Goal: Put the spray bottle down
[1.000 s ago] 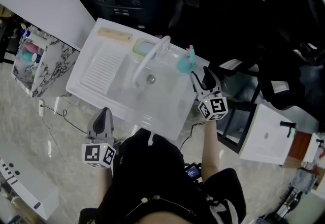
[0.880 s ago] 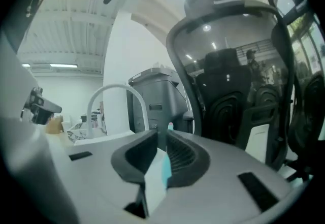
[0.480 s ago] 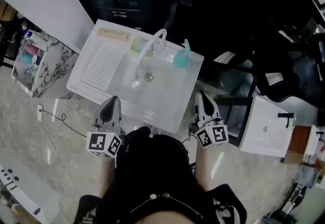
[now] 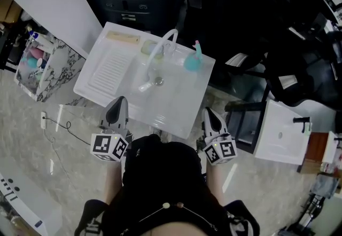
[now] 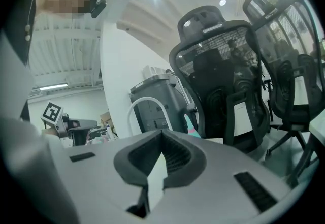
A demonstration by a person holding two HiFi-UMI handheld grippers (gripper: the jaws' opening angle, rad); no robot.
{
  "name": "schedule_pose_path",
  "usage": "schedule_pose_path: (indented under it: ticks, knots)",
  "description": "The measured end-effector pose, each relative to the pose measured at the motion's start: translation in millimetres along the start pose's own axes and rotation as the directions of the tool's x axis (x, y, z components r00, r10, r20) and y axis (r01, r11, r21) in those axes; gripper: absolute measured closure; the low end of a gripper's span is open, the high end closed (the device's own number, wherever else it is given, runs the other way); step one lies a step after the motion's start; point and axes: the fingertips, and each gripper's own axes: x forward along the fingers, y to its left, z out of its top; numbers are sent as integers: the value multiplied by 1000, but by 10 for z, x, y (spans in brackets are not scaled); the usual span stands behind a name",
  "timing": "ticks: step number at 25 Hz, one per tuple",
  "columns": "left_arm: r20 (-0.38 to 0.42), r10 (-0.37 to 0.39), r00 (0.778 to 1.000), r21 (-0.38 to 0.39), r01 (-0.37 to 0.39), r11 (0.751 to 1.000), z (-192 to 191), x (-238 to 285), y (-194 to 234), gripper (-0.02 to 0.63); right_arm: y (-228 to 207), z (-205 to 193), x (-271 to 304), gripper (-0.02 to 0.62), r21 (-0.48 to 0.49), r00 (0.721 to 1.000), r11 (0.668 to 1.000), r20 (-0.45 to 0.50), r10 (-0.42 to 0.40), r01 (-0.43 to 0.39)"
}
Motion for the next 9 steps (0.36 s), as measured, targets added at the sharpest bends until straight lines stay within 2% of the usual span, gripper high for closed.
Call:
schedule_pose_path:
  ticks: [9]
  knots:
    - [-11, 18, 1000, -5, -18, 1000, -50, -117, 87, 598, 137, 22, 39, 594, -44, 1000, 999, -18, 25, -26]
